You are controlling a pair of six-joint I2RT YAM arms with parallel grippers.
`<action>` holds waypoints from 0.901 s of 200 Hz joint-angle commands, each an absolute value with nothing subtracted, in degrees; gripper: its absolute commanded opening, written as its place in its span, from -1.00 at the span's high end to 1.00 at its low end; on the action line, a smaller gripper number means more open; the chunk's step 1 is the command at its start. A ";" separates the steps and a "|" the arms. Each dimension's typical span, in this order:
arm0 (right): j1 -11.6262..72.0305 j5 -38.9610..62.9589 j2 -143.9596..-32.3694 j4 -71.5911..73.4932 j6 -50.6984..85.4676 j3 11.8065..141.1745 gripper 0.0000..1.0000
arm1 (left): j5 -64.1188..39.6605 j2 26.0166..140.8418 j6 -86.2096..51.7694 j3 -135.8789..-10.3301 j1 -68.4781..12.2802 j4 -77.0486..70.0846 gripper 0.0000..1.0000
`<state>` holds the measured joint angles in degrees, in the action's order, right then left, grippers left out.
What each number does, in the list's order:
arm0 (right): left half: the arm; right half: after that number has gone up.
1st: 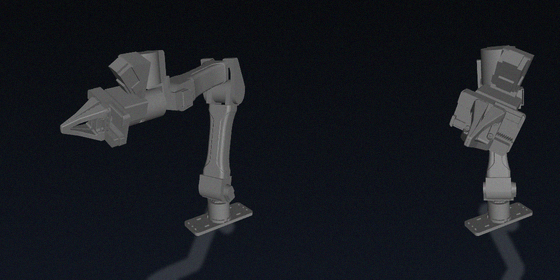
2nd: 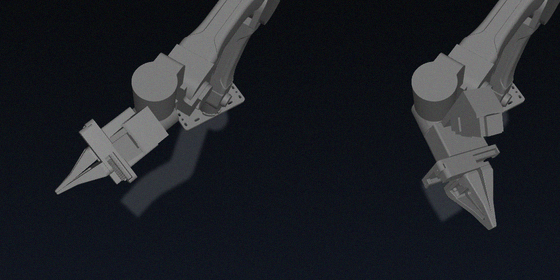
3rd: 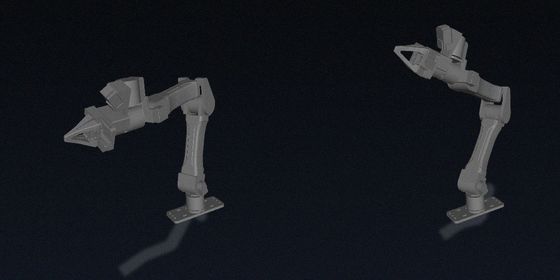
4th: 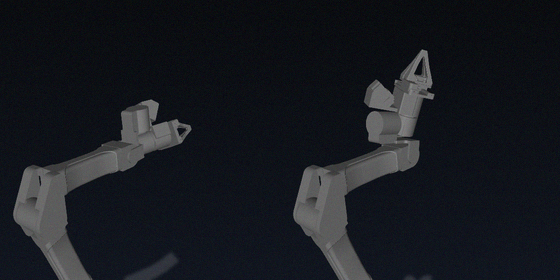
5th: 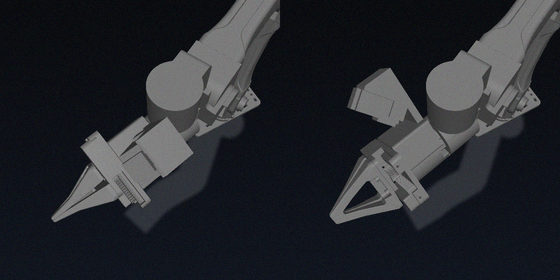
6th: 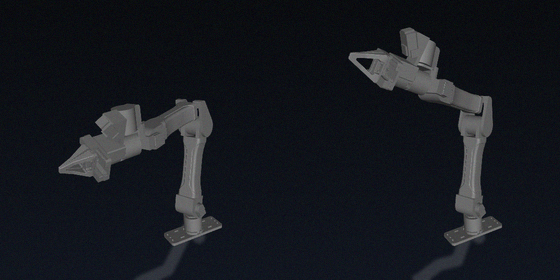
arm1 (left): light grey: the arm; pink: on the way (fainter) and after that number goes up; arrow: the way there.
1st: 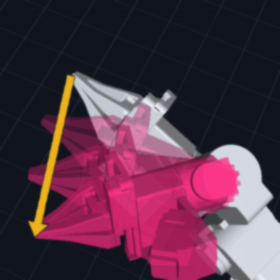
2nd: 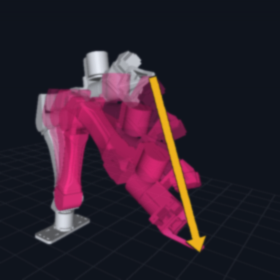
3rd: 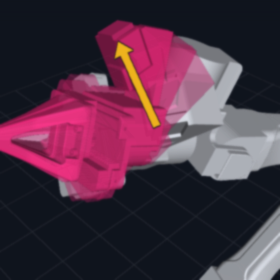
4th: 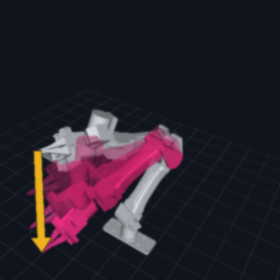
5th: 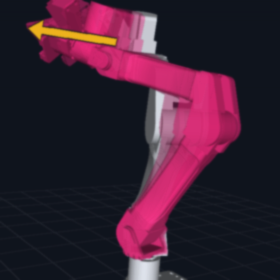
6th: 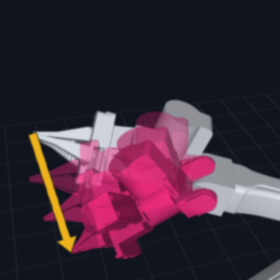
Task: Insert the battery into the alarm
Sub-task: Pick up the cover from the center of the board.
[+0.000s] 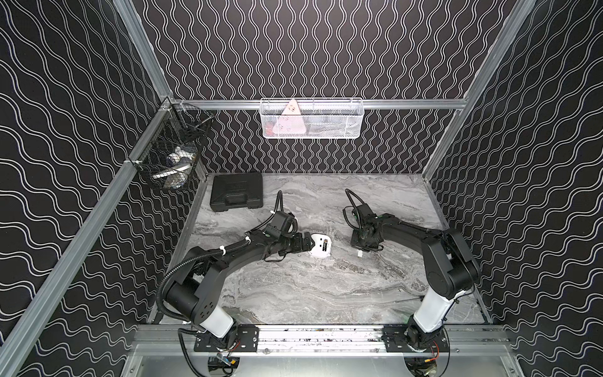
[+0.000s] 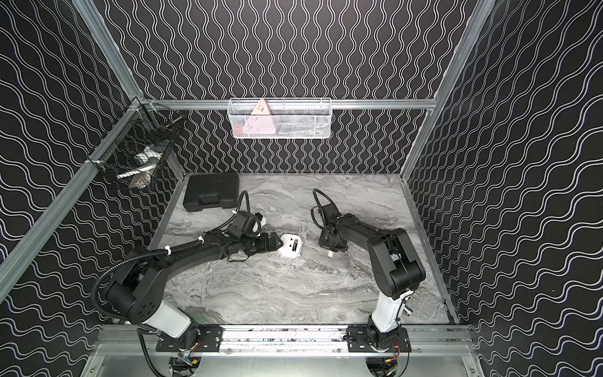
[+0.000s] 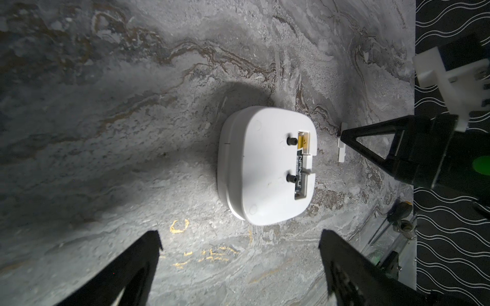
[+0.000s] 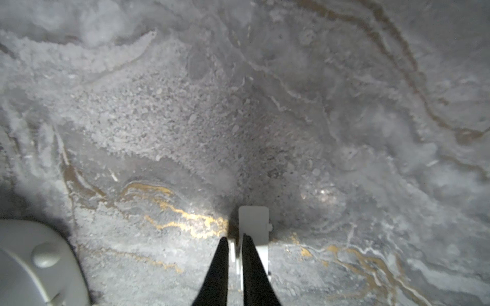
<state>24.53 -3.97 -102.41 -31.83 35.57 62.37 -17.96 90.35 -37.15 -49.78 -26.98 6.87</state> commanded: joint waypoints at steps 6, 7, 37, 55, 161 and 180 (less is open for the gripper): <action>24.52 -3.04 -103.03 -32.95 36.32 62.75 0.77 | -17.49 89.74 -35.95 -49.47 -26.99 6.04 -0.97; 24.52 -3.01 -103.06 -32.95 36.31 62.71 0.77 | -17.49 89.69 -35.95 -49.48 -26.98 6.05 -0.97; 24.52 -2.99 -103.18 -33.21 36.20 62.75 0.85 | -17.36 89.49 -35.95 -49.51 -27.04 6.28 -0.97; 24.52 -2.97 -103.05 -33.31 36.25 62.63 0.90 | -17.27 89.39 -36.04 -49.39 -27.04 6.27 -0.97; 24.44 -0.48 -95.63 -33.66 37.24 63.49 0.98 | -13.00 85.35 -36.39 -47.66 -31.51 -0.70 -0.97; 24.14 1.90 -93.65 -33.03 37.94 64.28 0.98 | -9.87 83.87 -38.01 -46.22 -35.71 -8.69 -0.97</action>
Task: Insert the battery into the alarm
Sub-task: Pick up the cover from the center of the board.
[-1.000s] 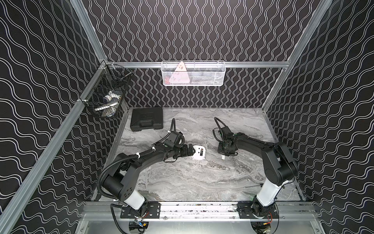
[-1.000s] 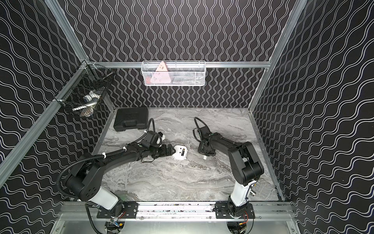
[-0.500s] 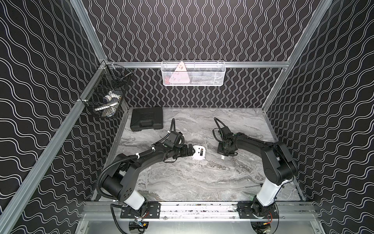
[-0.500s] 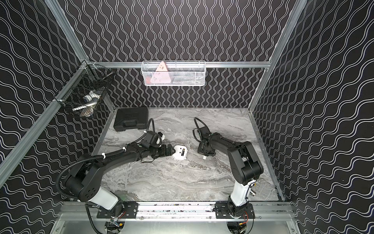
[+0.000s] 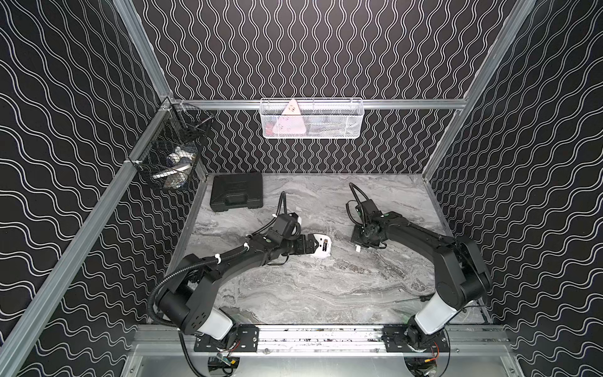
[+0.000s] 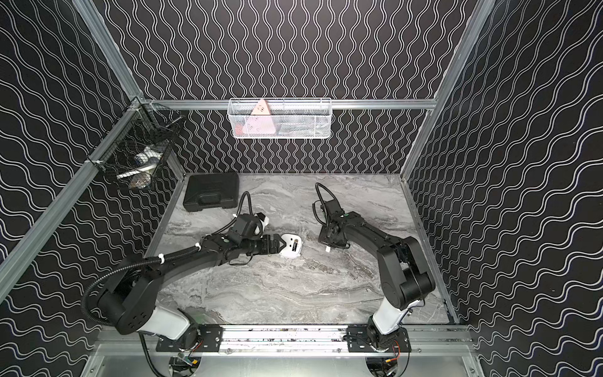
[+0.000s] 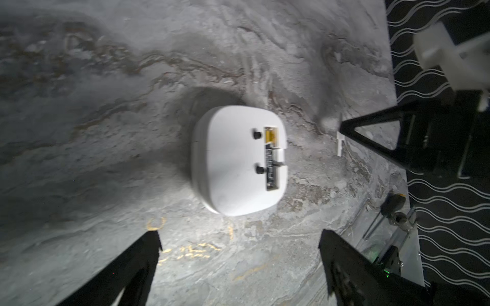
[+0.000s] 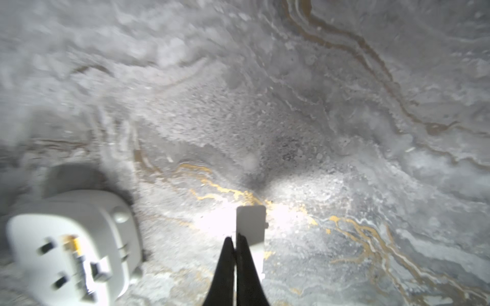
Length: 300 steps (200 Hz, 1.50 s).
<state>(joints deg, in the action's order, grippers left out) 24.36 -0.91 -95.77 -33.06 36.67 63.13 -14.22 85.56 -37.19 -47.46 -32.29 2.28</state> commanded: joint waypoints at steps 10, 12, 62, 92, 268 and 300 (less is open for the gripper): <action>23.93 3.39 -92.54 -32.50 38.34 64.51 0.98 | -9.56 83.73 -40.29 -45.25 -37.02 -13.17 -0.97; 23.87 3.70 -92.33 -32.41 38.41 64.51 0.98 | -9.68 83.75 -40.75 -45.15 -37.20 -14.26 -0.97; 22.74 9.49 -87.62 -31.44 40.17 66.53 0.98 | -14.75 91.30 -47.99 -48.70 -40.97 -24.48 -0.63; 22.41 11.57 -85.90 -30.76 41.21 66.37 0.98 | -15.05 96.44 -50.20 -50.58 -42.83 -29.53 -0.20; 21.94 14.15 -83.00 -29.80 41.90 65.21 0.98 | -13.72 102.48 -48.61 -58.92 -44.82 -24.76 0.44; 21.94 14.23 -82.88 -29.80 41.89 65.21 0.98 | -13.63 102.94 -48.47 -59.61 -44.89 -24.18 0.52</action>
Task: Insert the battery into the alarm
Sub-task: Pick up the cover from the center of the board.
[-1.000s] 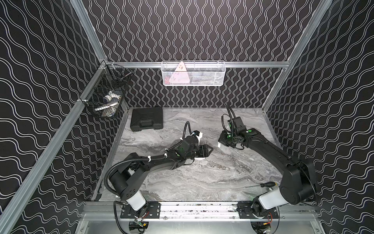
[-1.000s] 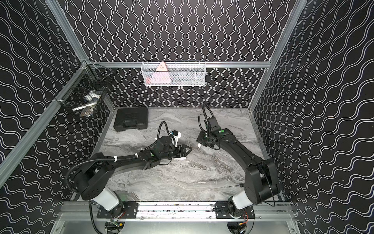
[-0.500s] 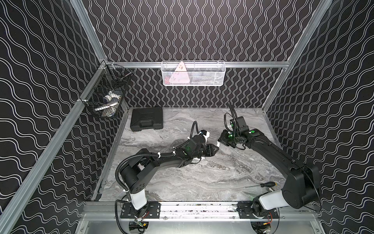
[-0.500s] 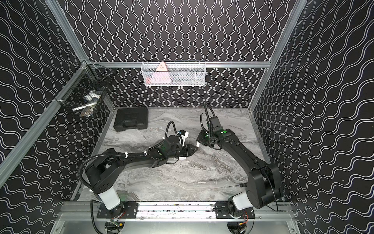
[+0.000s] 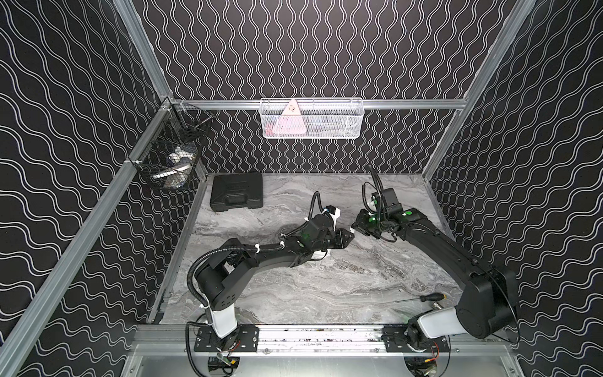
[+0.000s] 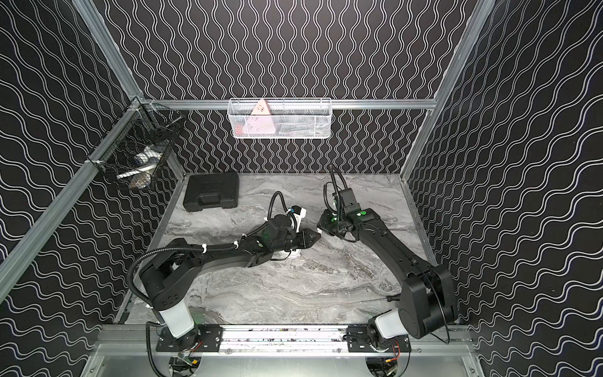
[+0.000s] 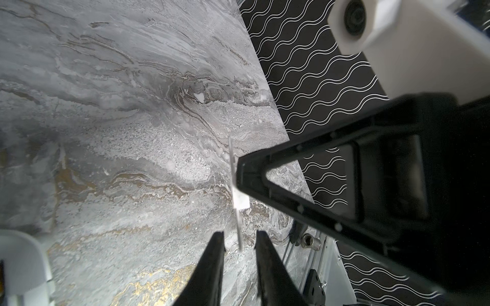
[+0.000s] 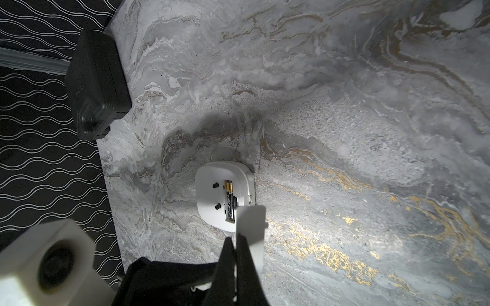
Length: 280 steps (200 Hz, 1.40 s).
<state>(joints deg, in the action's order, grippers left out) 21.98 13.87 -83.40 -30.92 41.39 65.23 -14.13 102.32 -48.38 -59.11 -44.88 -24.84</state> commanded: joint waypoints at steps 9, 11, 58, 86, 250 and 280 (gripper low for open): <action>21.89 14.39 -82.71 -29.79 41.84 65.21 0.98 | -13.71 103.09 -48.58 -59.65 -44.83 -24.17 0.54; 21.95 14.41 -82.71 -29.75 41.90 65.21 0.98 | -13.71 103.07 -48.60 -59.67 -44.85 -24.17 0.55; 21.94 15.24 -82.46 -29.28 42.24 63.37 0.98 | -14.56 103.21 -49.37 -59.66 -44.88 -24.82 0.71; 21.90 15.39 -82.54 -29.27 42.25 62.97 0.98 | -15.11 103.35 -49.78 -59.77 -44.74 -25.31 0.69; 21.06 4.72 -70.98 -28.07 45.46 62.13 0.00 | -1.04 97.52 -21.96 -55.51 -45.33 -28.55 1.00; 19.33 4.31 -67.15 -29.81 45.01 63.70 -0.05 | 10.50 95.79 -0.13 -51.62 -46.84 -37.35 1.00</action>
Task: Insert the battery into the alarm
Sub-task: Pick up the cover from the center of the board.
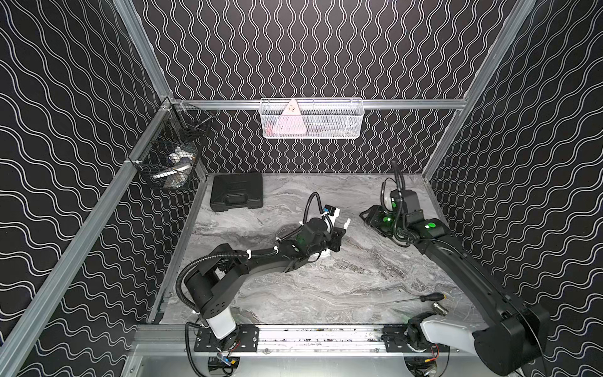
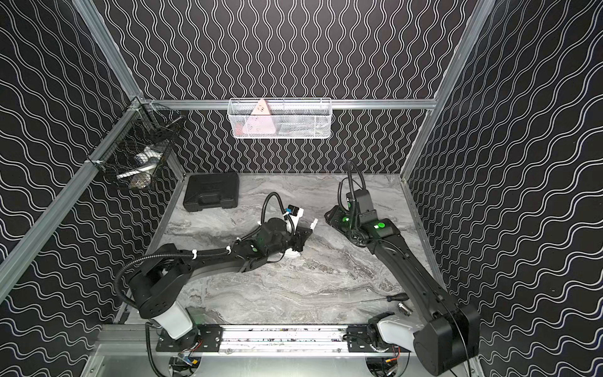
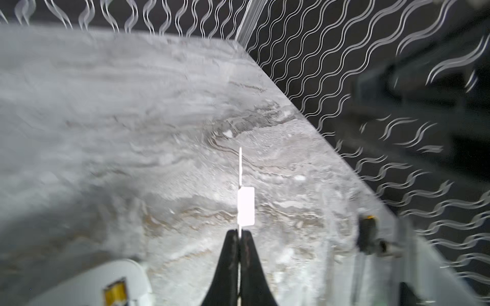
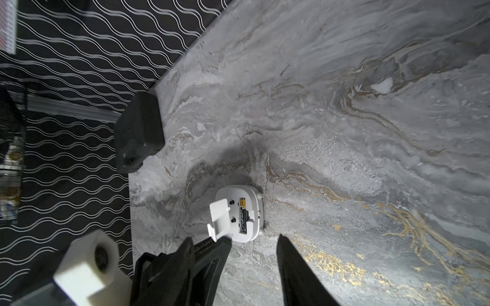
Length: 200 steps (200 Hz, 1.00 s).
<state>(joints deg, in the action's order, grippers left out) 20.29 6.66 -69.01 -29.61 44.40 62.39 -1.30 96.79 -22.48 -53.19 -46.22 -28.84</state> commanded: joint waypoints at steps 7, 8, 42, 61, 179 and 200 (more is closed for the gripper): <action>18.90 4.94 -66.75 -30.43 45.00 64.34 -0.05 | 13.01 95.80 3.69 -51.50 -46.93 -38.22 1.00; 18.85 5.06 -66.73 -30.46 45.00 64.38 -0.05 | 13.36 95.84 4.13 -51.50 -46.93 -38.32 1.00; 17.17 11.83 -66.61 -28.73 47.20 64.51 -0.06 | 20.75 99.18 23.62 -49.10 -47.59 -51.58 1.00; 16.65 16.42 -67.94 -25.67 49.17 64.51 -0.06 | 22.15 101.79 29.84 -47.14 -47.85 -61.72 1.00; 16.57 21.88 -75.56 -13.07 51.58 66.45 0.10 | 43.54 113.82 62.29 -51.73 -55.51 -86.74 1.00; 16.64 21.97 -75.69 -12.49 51.77 66.36 0.30 | 46.33 114.07 65.06 -52.54 -55.68 -87.80 1.00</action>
<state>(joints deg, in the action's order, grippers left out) 16.51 21.47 -75.53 -15.94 51.27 65.93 41.45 113.56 57.84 -51.68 -55.53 -80.73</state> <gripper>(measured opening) 0.398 0.056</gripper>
